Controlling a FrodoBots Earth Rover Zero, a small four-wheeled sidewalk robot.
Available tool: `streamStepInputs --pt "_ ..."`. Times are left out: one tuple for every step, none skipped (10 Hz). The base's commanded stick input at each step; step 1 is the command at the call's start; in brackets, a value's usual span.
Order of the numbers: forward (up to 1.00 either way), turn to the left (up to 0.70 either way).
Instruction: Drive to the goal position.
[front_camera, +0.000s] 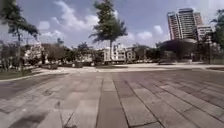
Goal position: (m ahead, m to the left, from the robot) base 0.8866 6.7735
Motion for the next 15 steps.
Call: streamStepInputs --pt "0.7 0.0" --pt "0.7 0.0" --pt "0.7 0.0" --pt "0.7 0.0" --pt "0.7 0.0" --pt "0.7 0.0" --pt "0.7 0.0" --pt "0.7 0.0" --pt "0.7 0.0" --pt "0.7 0.0" --pt "0.7 0.0" --pt "0.7 0.0" --pt "0.7 0.0" --pt "0.7 0.0" --pt "0.7 0.0"
